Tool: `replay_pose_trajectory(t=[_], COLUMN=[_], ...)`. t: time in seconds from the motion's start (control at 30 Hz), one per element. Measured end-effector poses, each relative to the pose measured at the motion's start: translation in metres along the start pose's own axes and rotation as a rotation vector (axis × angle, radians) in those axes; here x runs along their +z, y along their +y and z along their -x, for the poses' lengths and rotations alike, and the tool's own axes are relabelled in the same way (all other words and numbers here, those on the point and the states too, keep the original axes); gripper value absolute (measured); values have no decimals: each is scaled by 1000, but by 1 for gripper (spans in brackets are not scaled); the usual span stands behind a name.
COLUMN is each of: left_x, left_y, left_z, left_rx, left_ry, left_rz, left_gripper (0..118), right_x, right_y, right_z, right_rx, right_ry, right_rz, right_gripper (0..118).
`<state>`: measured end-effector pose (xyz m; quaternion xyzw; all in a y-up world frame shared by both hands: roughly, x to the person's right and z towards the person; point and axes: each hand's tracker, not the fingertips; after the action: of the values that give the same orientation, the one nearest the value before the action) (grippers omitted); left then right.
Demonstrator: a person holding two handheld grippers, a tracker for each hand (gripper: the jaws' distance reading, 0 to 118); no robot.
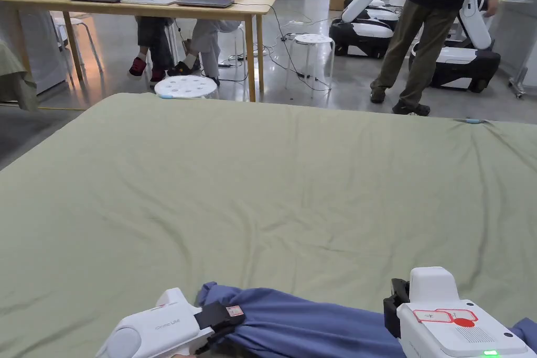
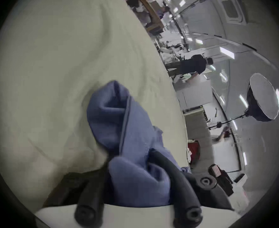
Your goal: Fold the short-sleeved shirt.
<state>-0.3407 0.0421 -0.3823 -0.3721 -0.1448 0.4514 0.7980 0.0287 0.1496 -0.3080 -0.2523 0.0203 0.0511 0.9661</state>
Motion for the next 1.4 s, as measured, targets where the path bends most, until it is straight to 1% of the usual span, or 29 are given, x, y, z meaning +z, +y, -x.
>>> replay_pose_trajectory(t=[0.03,0.1,0.17,0.23,0.27,0.33,0.4,0.5,0.53,0.63,0.7,0.77,0.8,0.83,0.87,0.9,0.93,0.97,1.0,1.03,1.07,1.1,1.13,1.17,1.2,1.23,1.3,1.33,1.4], left_x=[9,29,46,56,58,56,44,6,-8,-46,-74,-93,-98,-98,-95,-94,-87,-79,-67,-58,-48,-38,-30,-29,-29,-33,-44,-47,-54], left_y=[4,14,23,22,17,-2,-30,-82,-101,-163,-196,-217,-224,-228,-227,-220,-213,-206,-197,-183,-171,-158,-148,-138,-131,-128,-131,-134,-136], left_z=[-3,-10,-19,-37,-48,-76,-110,-154,-166,-191,-190,-176,-170,-167,-168,-169,-175,-180,-186,-190,-190,-187,-182,-177,-172,-167,-164,-161,-155], left_rx=[-30,-154,-314,-523,-614,-766,-948,-1241,-1310,-1504,-1575,-1638,-1647,-1631,-1601,-1545,-1489,-1412,-1302,-1176,-1037,-880,-738,-647,-587,-599,-681,-709,-667], left_ry=[39,160,288,406,442,460,484,495,486,471,509,590,605,584,551,505,450,395,328,271,227,192,180,177,183,192,285,299,268], left_rz=[-31,-113,-150,-177,-179,-174,-171,-92,-55,43,96,101,90,79,69,56,15,-16,-54,-68,-73,-101,-128,-125,-110,-85,-66,-55,-21], left_gripper=[8,8,8,8,8,8,8,8,8,7,7,7,10,21,40,71,89,103,107,106,106,103,93,76,31,0,0,0,0], right_x=[1,2,5,8,9,10,13,22,26,34,36,39,42,48,50,50,50,46,44,43,42,38,36,35,33,32,28,28,28], right_y=[0,-1,-1,-2,-3,-5,-7,-12,-14,-22,-30,-36,-39,-40,-42,-43,-43,-42,-43,-45,-46,-48,-50,-52,-54,-55,-60,-61,-59], right_z=[1,-1,-4,-7,-10,-17,-25,-40,-46,-69,-86,-101,-108,-112,-115,-119,-124,-129,-132,-133,-132,-132,-132,-133,-134,-133,-129,-128,-124], right_rx=[2,6,1,-3,-4,-6,-15,-19,-19,-29,-48,-55,-58,-58,-53,-48,-51,-62,-70,-68,-50,-11,-2,-5,-12,-14,12,16,25], right_ry=[1,-2,5,8,11,13,15,11,9,0,-10,-20,-19,-19,-23,-27,-27,-22,-15,-14,-20,-35,-33,-21,-1,18,50,58,88], right_rz=[0,1,-2,-6,-6,-8,-10,-15,-17,-16,-12,-11,-15,-16,-16,-15,-13,-9,-11,-18,-24,-21,-18,-20,-18,-10,-5,0,-44], right_gripper=[0,0,0,0,0,0,0,0,0,0,0,0,0,0,0,0,0,0,0,0,0,0,0,0,0,0,0,0,0])
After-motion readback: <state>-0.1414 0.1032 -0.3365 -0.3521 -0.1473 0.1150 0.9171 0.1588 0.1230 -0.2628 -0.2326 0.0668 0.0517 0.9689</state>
